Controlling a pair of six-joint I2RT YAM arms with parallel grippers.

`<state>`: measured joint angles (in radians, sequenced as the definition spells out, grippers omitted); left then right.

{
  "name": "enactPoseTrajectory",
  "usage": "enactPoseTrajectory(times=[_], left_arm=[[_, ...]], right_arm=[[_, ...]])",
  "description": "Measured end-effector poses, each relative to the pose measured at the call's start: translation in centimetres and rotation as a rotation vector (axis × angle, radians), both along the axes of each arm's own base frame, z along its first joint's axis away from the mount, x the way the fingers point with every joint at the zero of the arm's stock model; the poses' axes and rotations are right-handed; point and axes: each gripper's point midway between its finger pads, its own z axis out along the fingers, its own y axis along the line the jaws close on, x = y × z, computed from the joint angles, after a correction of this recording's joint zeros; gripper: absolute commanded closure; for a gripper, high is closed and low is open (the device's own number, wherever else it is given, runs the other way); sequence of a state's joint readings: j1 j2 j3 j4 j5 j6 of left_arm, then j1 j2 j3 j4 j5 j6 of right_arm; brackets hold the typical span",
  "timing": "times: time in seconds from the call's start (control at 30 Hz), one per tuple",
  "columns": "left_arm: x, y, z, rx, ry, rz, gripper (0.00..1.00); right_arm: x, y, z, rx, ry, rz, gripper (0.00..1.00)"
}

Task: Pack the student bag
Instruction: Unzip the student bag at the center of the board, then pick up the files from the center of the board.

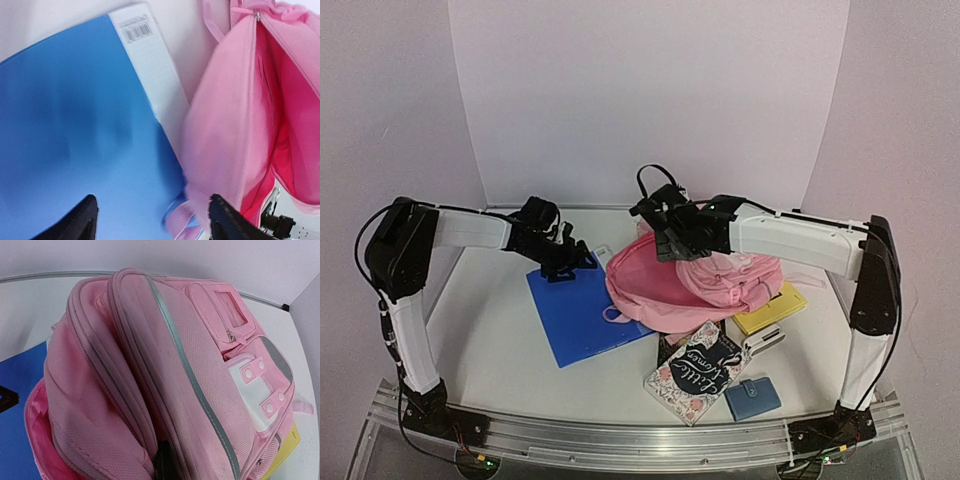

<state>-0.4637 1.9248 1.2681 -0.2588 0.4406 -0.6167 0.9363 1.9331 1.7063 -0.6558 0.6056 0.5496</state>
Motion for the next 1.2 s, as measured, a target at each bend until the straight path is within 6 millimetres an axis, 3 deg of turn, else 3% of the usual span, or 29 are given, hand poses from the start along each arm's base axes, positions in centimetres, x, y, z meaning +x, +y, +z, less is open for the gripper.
enactPoseTrajectory(times=[0.13,0.23,0.3,0.37,0.43,0.53,0.67,0.83,0.93,1.07,1.2], left_arm=[[-2.2,2.5,0.9,0.042,-0.032,0.061,0.14],[-3.8,4.0,0.9,0.062,-0.03,0.099,0.11],[-5.0,4.9,0.1,0.08,-0.011,0.121,0.09],[-6.3,5.9,-1.1,0.107,0.021,0.143,0.07],[-7.1,6.8,-2.0,0.135,0.047,0.16,0.06],[-7.7,8.0,-2.5,0.175,0.07,0.195,0.05],[-7.4,8.9,-1.5,0.191,0.044,0.239,0.03],[-6.9,9.3,-0.8,0.195,0.013,0.242,0.03],[-5.5,9.0,-0.8,0.225,-0.008,0.199,0.03],[-1.7,8.1,-0.1,0.254,-0.073,0.147,0.03],[2.4,7.5,0.5,0.275,-0.143,0.098,0.03]], right_arm=[[0.7,-1.1,-0.4,0.001,0.019,-0.024,0.96],[1.1,-1.2,-1.3,0.002,0.039,-0.029,0.73],[1.1,-0.9,-2.3,0.0,0.069,-0.013,0.49],[0.8,-0.4,-3.2,0.014,0.104,0.008,0.33],[0.3,0.1,-3.8,0.024,0.135,0.041,0.22],[-1.1,1.0,-4.3,0.045,0.165,0.088,0.13],[-4.8,1.7,-3.4,0.106,0.201,0.147,0.11],[-10.2,3.7,-1.9,0.336,0.245,0.221,0.14],[-12.1,4.1,-3.7,0.459,0.308,0.221,0.18],[-13.1,4.1,-7.9,0.542,0.398,0.169,0.22],[-13.2,5.2,-10.1,0.603,0.442,0.14,0.24]])
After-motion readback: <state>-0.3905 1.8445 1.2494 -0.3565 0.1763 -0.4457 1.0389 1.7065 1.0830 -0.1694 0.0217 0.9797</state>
